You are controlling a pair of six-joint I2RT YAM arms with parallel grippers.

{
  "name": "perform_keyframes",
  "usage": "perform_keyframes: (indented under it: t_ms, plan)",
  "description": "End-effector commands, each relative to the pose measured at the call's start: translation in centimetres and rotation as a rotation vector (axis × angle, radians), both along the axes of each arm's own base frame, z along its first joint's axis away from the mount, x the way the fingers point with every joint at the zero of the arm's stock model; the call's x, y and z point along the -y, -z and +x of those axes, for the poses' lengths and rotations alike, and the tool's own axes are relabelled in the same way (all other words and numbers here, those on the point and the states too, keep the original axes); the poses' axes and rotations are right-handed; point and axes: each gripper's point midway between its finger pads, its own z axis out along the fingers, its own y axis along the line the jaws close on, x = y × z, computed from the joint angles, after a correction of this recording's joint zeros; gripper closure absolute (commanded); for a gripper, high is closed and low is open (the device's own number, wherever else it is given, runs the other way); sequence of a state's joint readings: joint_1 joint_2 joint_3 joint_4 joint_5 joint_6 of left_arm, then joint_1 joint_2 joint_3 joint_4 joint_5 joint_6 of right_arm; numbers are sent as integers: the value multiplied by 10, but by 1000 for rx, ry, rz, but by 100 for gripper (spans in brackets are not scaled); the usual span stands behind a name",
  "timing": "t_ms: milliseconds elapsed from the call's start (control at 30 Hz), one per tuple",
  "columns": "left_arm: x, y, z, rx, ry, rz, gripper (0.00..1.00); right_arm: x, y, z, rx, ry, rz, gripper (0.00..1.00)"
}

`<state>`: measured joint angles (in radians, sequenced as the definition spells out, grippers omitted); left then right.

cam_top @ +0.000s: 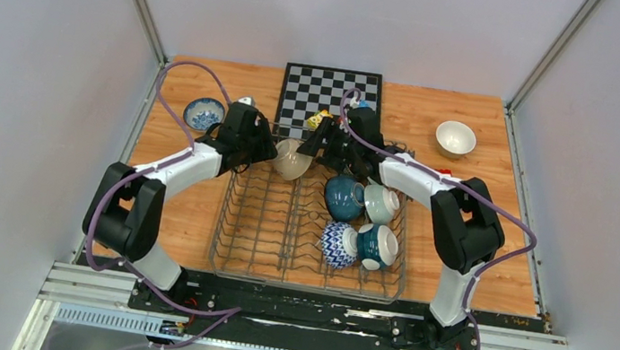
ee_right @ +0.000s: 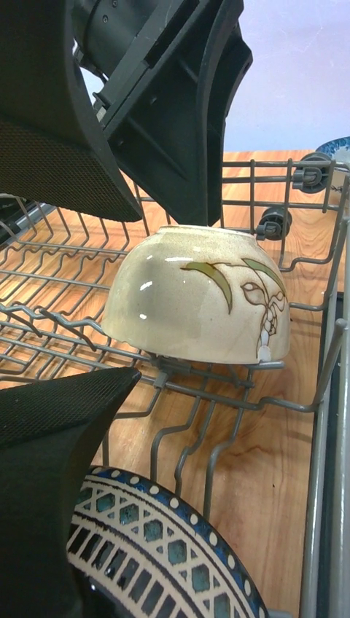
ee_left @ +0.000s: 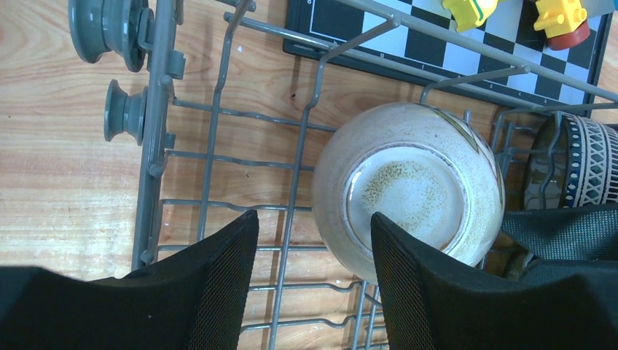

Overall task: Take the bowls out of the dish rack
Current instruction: Pick up the bowl from the dish rack.

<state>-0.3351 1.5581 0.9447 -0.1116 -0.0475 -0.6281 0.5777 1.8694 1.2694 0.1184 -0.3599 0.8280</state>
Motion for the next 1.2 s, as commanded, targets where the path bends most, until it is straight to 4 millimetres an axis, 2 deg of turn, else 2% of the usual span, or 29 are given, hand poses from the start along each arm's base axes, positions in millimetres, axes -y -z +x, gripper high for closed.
perform_keyframes:
  t_ms: [0, 167, 400, 733, 1167]
  plan:
    - [4, 6, 0, -25, 18, -5, 40, -10, -5, 0, -11, -22, 38, 26]
    - [3, 10, -2, -34, 17, 0, 41, -16, -4, -1, -28, -39, 62, 29]
    - [0, 11, -6, -40, 13, 9, 41, -20, 0, -2, -39, -43, 66, 28]
    - [-5, 14, -11, -50, -3, 23, 42, -27, -9, -6, -3, -52, 117, 31]
    - [-9, 14, -14, -56, -10, 38, 42, -39, -11, -8, 8, -86, 183, 49]
